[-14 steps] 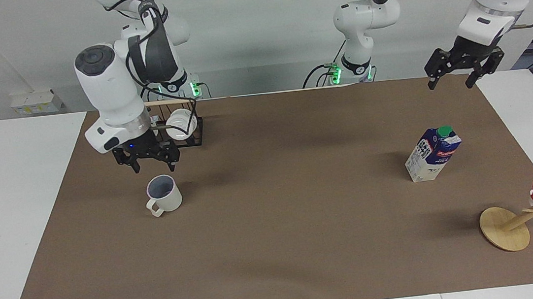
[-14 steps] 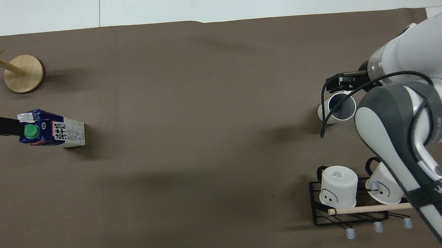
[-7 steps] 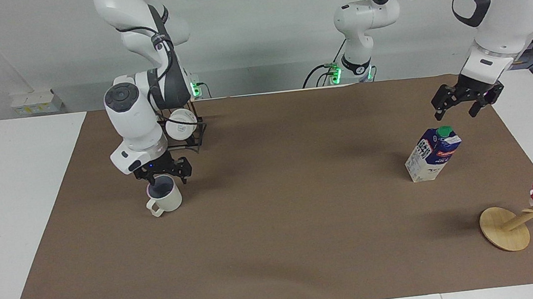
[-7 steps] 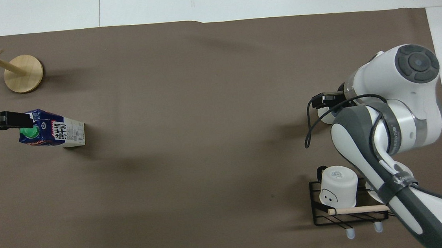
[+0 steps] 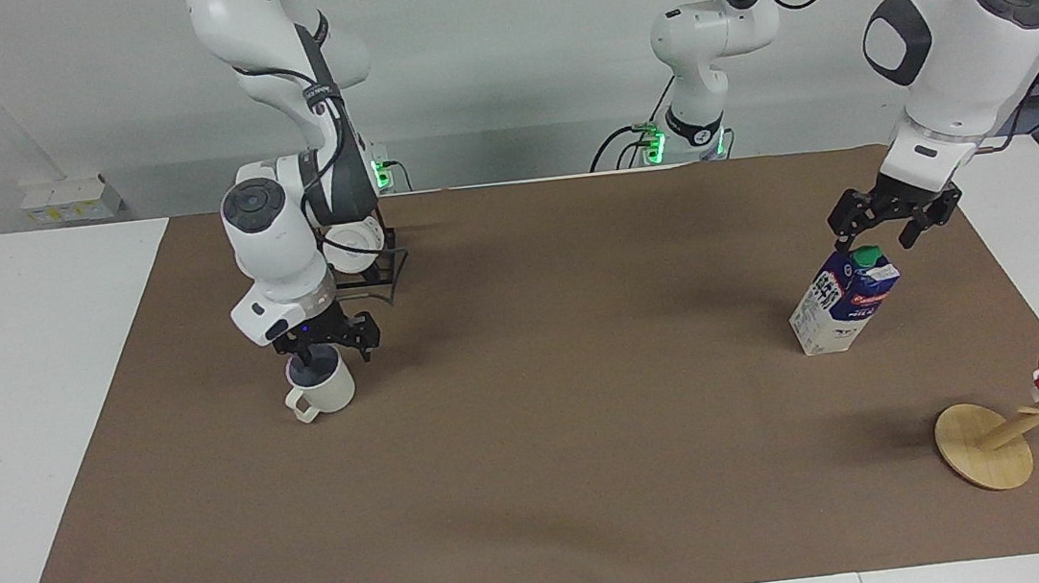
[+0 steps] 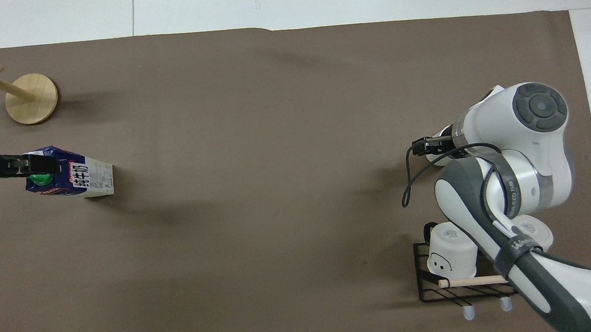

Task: Place cup and milk on table
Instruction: 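Carry the white mug with the right gripper toward the table center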

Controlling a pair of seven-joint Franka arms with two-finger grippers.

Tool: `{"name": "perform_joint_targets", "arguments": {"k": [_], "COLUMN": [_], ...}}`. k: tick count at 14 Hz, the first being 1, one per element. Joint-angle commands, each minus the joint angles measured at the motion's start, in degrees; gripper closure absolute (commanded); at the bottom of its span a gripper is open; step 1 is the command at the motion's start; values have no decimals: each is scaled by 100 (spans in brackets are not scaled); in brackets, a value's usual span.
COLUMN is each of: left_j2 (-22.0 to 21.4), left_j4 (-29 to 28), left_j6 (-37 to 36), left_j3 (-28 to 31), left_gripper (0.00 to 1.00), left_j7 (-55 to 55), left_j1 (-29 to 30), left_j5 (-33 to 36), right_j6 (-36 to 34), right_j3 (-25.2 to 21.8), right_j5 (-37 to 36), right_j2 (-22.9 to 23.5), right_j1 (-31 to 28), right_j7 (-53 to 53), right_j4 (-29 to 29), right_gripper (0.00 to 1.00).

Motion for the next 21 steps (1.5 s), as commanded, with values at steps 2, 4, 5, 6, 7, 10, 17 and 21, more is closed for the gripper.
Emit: {"name": "perform_joint_targets", "arguments": {"k": [2, 4, 5, 6, 7, 10, 17, 21], "left_j2": [-63, -54, -54, -45, -45, -45, -45, -37], "left_j4": [-85, -50, -41, -41, -32, -32, -15, -23], "left_j6": [95, 77, 69, 51, 51, 51, 42, 33], "left_j3": [-27, -27, -27, -27, -27, -27, -27, -27], "left_gripper": [0, 0, 0, 0, 0, 0, 0, 0], "left_j7": [-11, -46, -46, -46, -46, -29, -46, -55], "left_j1": [6, -12, -12, -12, 5, 23, 32, 6], "left_j5": [39, 39, 39, 39, 39, 39, 39, 39], "right_j6": [151, 134, 134, 134, 125, 90, -1567, -2239], "right_j3": [-1, -1, -1, -1, -1, -1, 17, 25], "right_j5": [-35, -43, -43, -43, -35, -43, -87, -210], "right_j2": [-36, -36, -36, -36, -36, 17, -36, -44], "right_j1": [1, 1, 1, 1, -8, 1, 271, 1150], "right_j7": [-122, -105, -113, -52, -43, -52, -122, 1], "right_j4": [-131, -131, -131, -131, -122, 26, 1265, 1679], "right_gripper": [28, 67, 89, 100, 100, 100, 100, 100]}}
